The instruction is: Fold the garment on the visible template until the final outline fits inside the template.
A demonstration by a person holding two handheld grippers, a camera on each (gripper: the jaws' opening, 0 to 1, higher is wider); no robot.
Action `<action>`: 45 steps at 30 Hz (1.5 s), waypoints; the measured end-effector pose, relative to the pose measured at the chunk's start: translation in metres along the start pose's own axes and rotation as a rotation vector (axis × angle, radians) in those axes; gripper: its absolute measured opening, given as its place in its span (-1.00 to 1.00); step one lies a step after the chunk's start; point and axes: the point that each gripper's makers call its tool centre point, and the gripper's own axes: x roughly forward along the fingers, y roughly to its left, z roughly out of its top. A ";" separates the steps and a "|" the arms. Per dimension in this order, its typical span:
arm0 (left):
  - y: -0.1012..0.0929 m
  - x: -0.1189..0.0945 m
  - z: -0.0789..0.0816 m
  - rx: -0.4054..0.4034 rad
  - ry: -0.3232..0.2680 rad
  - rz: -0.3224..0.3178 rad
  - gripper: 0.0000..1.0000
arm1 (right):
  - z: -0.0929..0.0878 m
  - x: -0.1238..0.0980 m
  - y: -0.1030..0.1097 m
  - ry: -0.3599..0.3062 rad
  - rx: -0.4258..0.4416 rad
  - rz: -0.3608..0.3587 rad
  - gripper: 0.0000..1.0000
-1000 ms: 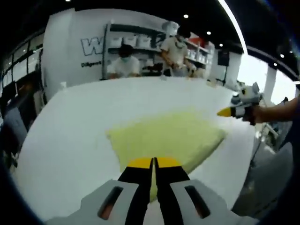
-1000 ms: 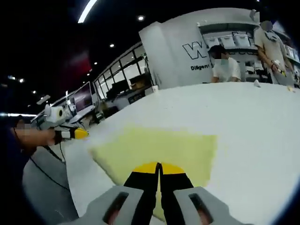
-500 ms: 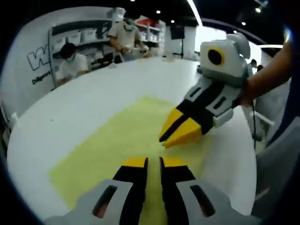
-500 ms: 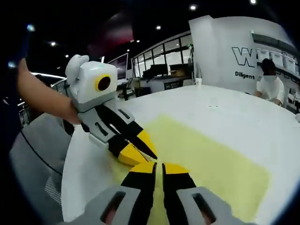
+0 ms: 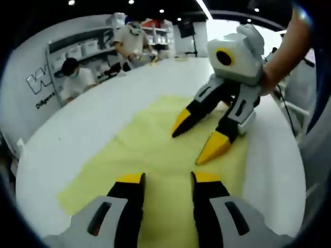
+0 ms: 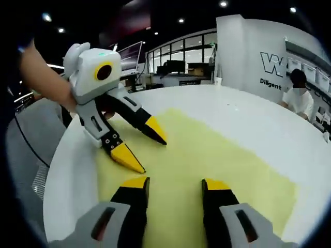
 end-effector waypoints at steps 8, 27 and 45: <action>0.025 -0.014 -0.017 -0.108 -0.025 0.023 0.43 | -0.003 -0.013 -0.007 -0.009 -0.012 0.028 0.26; 0.037 -0.048 -0.060 -0.108 0.016 -0.047 0.69 | -0.046 -0.063 -0.037 0.066 -0.088 0.102 0.81; 0.038 -0.084 -0.083 -0.073 0.145 -0.026 0.86 | -0.051 -0.095 -0.039 0.067 -0.019 0.004 0.97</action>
